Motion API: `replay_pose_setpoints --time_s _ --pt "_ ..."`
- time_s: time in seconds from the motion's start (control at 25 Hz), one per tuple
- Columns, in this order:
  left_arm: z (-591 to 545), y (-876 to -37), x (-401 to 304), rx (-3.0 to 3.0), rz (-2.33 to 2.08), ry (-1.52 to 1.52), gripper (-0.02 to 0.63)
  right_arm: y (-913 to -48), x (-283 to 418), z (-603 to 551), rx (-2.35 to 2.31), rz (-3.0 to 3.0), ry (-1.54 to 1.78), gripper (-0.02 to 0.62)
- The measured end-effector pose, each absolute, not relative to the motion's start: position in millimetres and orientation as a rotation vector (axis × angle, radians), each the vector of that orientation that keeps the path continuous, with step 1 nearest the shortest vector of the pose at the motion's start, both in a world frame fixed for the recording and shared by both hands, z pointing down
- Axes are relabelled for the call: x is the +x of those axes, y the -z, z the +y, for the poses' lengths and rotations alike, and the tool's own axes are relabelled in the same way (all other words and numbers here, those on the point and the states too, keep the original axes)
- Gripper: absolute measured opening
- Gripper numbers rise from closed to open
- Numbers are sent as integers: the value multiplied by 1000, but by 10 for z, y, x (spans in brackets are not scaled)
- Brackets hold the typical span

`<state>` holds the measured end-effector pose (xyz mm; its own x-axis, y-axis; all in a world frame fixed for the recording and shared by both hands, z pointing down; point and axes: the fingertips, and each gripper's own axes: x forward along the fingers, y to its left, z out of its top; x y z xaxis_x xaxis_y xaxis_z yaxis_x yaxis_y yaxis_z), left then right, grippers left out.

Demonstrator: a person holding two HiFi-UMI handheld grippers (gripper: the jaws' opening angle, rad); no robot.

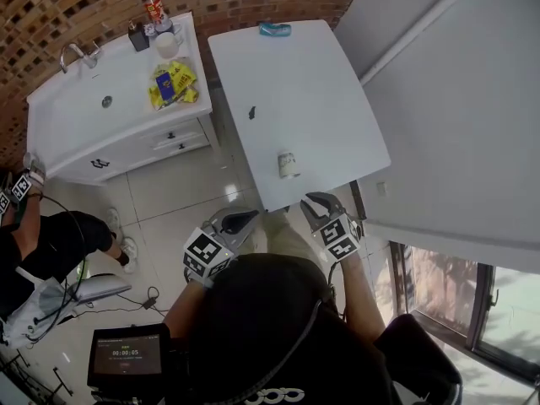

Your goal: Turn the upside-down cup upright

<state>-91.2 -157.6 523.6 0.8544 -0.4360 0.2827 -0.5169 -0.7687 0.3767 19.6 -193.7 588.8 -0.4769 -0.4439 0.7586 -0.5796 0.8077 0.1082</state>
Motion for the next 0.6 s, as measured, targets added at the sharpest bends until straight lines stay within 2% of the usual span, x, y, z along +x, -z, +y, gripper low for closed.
replay_pose_setpoints --time_s 0.6 --pt "-1734 -5682 -639 2518 -663 -404 15 -6789 387 -2423 690 -2071 -284 80"
